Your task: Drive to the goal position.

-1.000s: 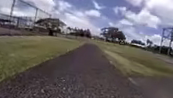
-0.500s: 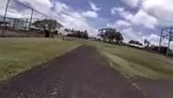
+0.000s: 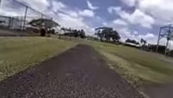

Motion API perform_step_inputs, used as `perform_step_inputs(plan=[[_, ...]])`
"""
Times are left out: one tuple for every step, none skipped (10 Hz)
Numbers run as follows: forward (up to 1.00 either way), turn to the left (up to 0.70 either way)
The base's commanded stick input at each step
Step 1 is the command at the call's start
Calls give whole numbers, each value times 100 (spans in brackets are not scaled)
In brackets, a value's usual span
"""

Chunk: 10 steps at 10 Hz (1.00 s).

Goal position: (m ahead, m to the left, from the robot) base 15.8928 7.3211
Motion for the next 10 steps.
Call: perform_step_inputs(plan=[[70,0],[70,0],[70,0],[70,0],[70,0],[70,0],[70,0],[70,0],[70,0],[70,0]])
